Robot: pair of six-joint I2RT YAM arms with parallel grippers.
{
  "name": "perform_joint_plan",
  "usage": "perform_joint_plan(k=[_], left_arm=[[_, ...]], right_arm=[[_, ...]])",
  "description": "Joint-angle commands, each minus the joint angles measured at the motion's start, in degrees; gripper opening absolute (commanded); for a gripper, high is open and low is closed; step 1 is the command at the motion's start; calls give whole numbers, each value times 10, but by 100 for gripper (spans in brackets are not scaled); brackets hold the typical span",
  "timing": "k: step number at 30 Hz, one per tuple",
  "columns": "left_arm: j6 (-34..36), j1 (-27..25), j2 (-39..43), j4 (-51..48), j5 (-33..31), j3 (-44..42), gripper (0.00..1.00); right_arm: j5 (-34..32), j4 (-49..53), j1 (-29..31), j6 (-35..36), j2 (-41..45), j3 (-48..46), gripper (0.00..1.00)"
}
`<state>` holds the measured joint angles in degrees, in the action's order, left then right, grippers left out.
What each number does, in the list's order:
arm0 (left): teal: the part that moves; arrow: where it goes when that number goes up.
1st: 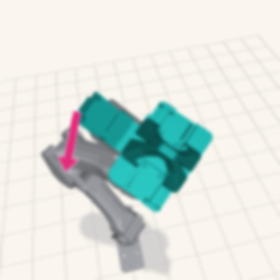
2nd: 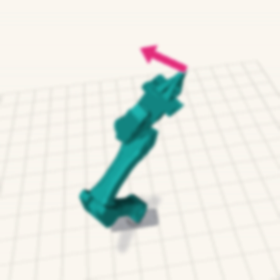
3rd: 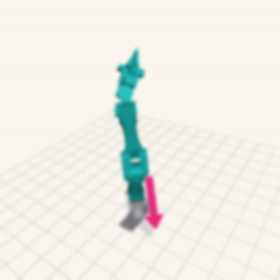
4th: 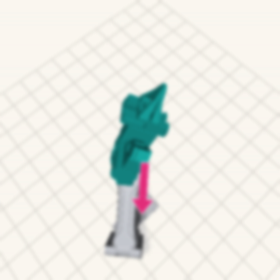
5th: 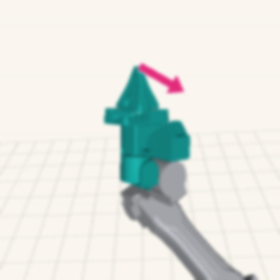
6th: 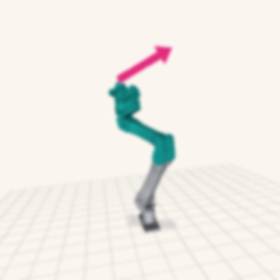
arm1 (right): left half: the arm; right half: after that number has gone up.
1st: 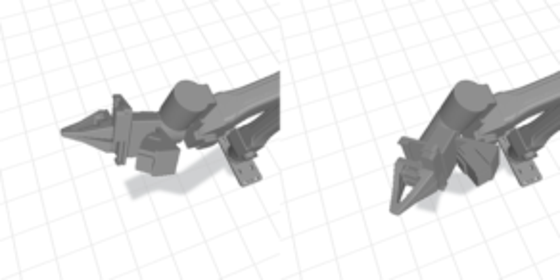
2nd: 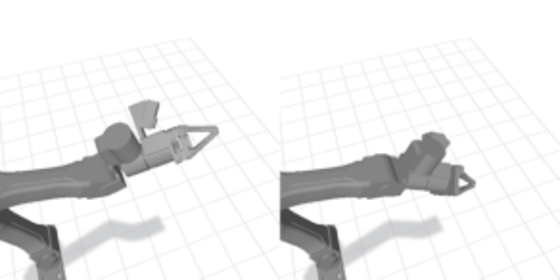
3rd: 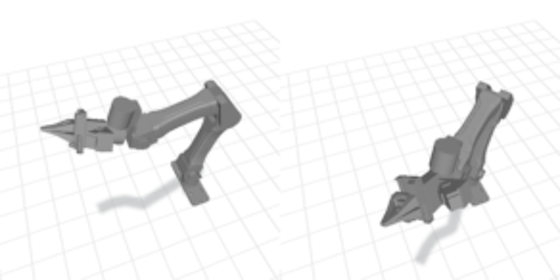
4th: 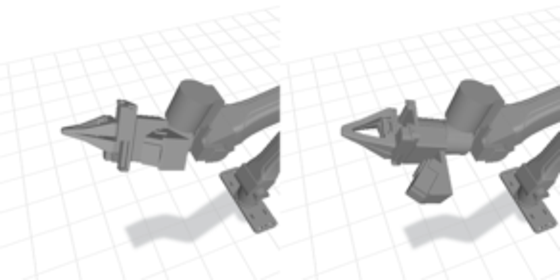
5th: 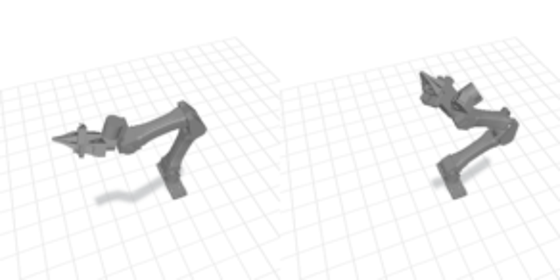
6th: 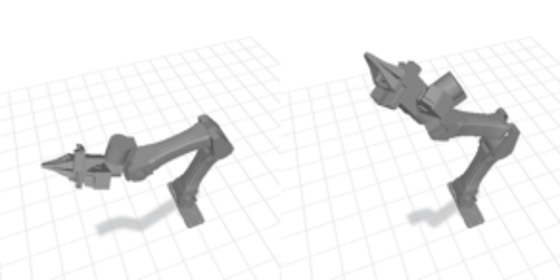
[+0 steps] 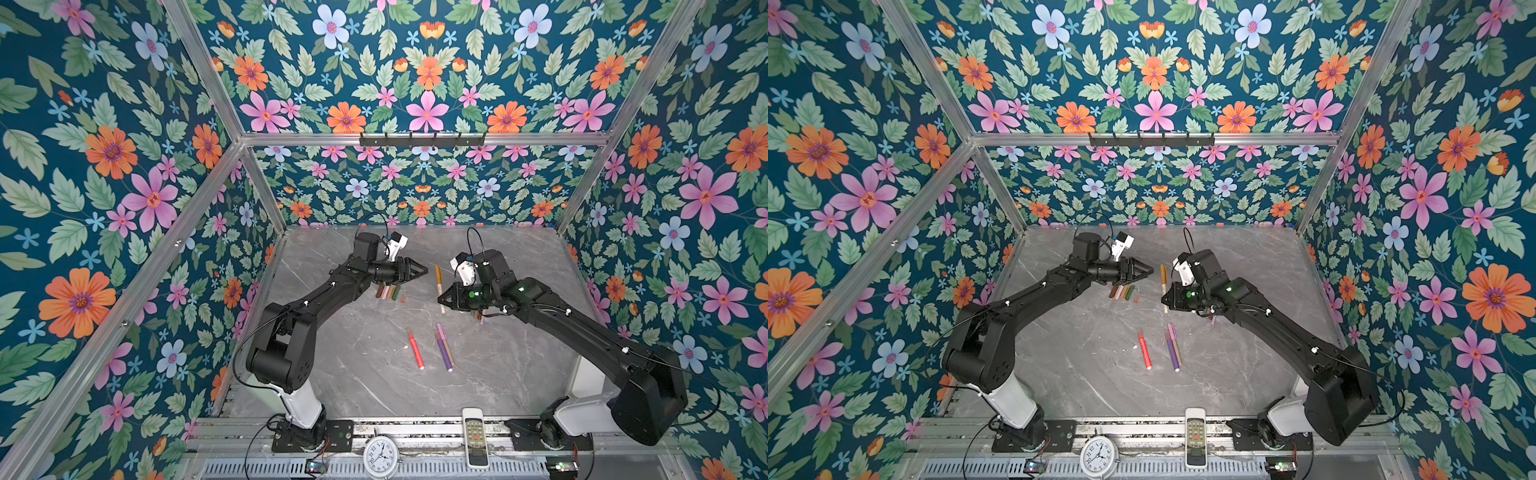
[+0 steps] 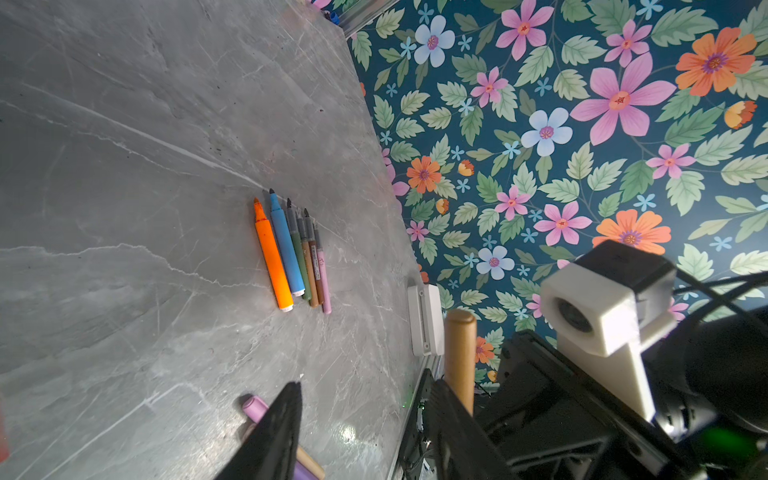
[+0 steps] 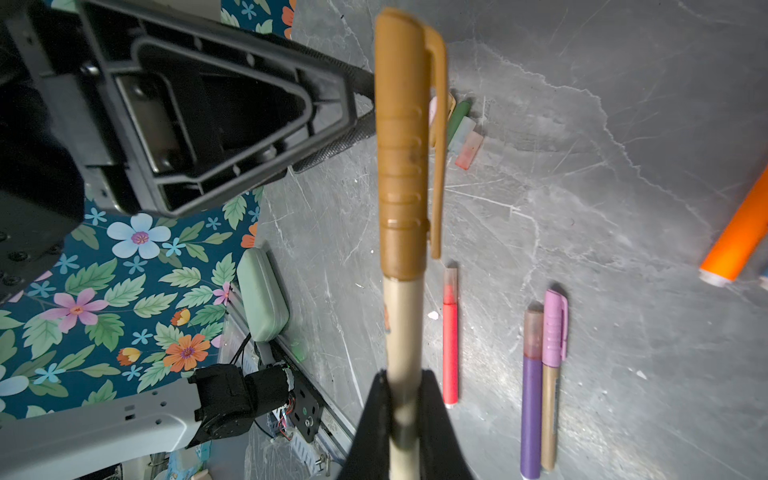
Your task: Open the pen caps
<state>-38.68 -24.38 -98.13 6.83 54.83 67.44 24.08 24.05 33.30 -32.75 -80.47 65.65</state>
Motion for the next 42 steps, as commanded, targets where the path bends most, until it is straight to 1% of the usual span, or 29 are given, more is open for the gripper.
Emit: perform_joint_plan(k=[1,4,12,18,21,23,31,34,36,37,39,42], left_arm=[[-6,-1,-4,26,12,-2,53],[-17,-1,-5,42,17,-8,52],[-31,-2,-4,64,26,-14,51],[-32,-2,-4,64,27,-14,46],[-32,-2,-3,64,28,-14,41],[-32,-2,-3,65,29,-14,35],[-35,-3,-4,71,37,-14,0],[-38,-2,-2,79,43,-15,0],[-43,-2,0,90,46,-19,0],[-45,-2,1,91,46,-20,0],[-46,-2,1,93,47,-20,0],[-51,-3,2,99,48,-22,0]], right_arm=[[13,-15,1,-4,-9,6,0],[27,-21,2,-8,-28,14,0],[38,-29,7,-12,-57,38,0],[38,-31,16,-11,-72,55,0],[36,-33,21,-12,-78,56,0],[35,-34,23,-12,-81,58,0],[11,-26,24,-5,-78,60,0],[10,-23,25,0,-77,59,0],[4,-22,24,0,-75,56,20],[1,-22,24,0,-74,55,26],[-7,-20,24,-1,-73,57,30],[-9,-16,25,1,-80,67,30]])
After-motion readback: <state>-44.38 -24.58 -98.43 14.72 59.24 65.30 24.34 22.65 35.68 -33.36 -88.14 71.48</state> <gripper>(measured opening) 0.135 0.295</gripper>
